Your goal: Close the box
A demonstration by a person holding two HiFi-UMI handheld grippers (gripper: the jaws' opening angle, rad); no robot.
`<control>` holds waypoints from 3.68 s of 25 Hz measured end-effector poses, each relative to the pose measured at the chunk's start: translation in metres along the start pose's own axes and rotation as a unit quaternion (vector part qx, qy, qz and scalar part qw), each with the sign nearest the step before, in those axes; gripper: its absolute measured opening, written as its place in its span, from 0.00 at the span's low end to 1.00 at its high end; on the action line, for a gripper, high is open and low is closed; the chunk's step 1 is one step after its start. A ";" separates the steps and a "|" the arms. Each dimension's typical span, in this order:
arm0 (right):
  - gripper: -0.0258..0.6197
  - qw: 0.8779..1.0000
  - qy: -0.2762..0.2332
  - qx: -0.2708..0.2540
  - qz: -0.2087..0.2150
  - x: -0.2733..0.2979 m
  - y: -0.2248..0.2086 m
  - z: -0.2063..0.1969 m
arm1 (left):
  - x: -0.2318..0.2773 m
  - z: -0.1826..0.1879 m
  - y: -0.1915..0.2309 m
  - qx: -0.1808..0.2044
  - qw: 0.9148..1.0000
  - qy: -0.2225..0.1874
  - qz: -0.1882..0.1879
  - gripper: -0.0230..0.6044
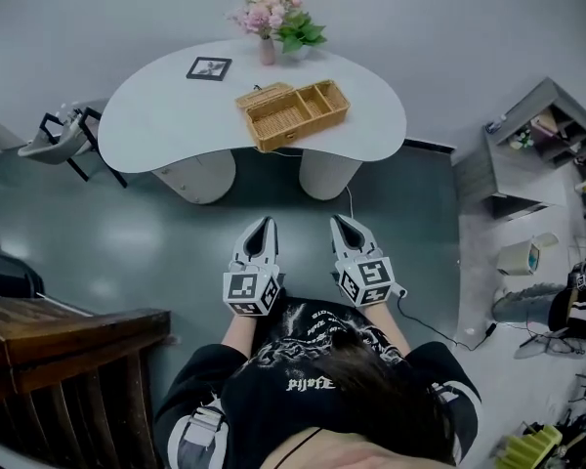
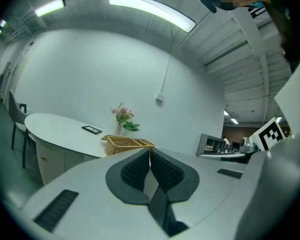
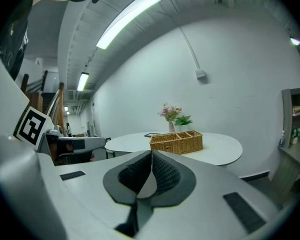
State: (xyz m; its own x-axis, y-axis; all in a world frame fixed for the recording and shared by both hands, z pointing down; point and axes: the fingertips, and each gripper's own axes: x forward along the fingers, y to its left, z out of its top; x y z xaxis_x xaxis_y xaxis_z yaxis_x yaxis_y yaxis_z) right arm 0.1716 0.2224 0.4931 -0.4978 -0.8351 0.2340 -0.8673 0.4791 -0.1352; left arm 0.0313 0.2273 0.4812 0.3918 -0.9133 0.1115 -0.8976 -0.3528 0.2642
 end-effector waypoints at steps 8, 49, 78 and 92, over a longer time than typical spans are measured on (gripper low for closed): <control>0.08 0.999 0.006 0.002 -0.031 0.069 -0.009 0.012 | 0.053 0.022 0.056 0.002 1.000 0.008 -0.022 0.08; 0.08 0.999 0.023 0.005 -0.025 0.329 -0.087 0.093 | 0.235 0.070 0.228 -0.004 0.999 0.016 0.049 0.08; 0.08 0.982 0.157 -0.013 0.107 0.460 -0.174 0.111 | 0.348 0.083 0.231 0.005 0.984 0.013 0.176 0.08; 0.13 0.981 0.171 0.009 0.095 0.526 -0.142 0.138 | 0.369 0.103 0.289 -0.004 0.988 0.034 0.148 0.08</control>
State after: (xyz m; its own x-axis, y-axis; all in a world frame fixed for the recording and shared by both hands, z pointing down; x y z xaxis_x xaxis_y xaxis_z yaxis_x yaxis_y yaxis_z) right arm 0.0331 -0.3224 0.5026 -0.6245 -0.5897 0.5121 -0.7598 0.6106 -0.2235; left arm -0.1042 -0.2329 0.5000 0.1257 -0.9602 0.2495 -0.9735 -0.0709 0.2175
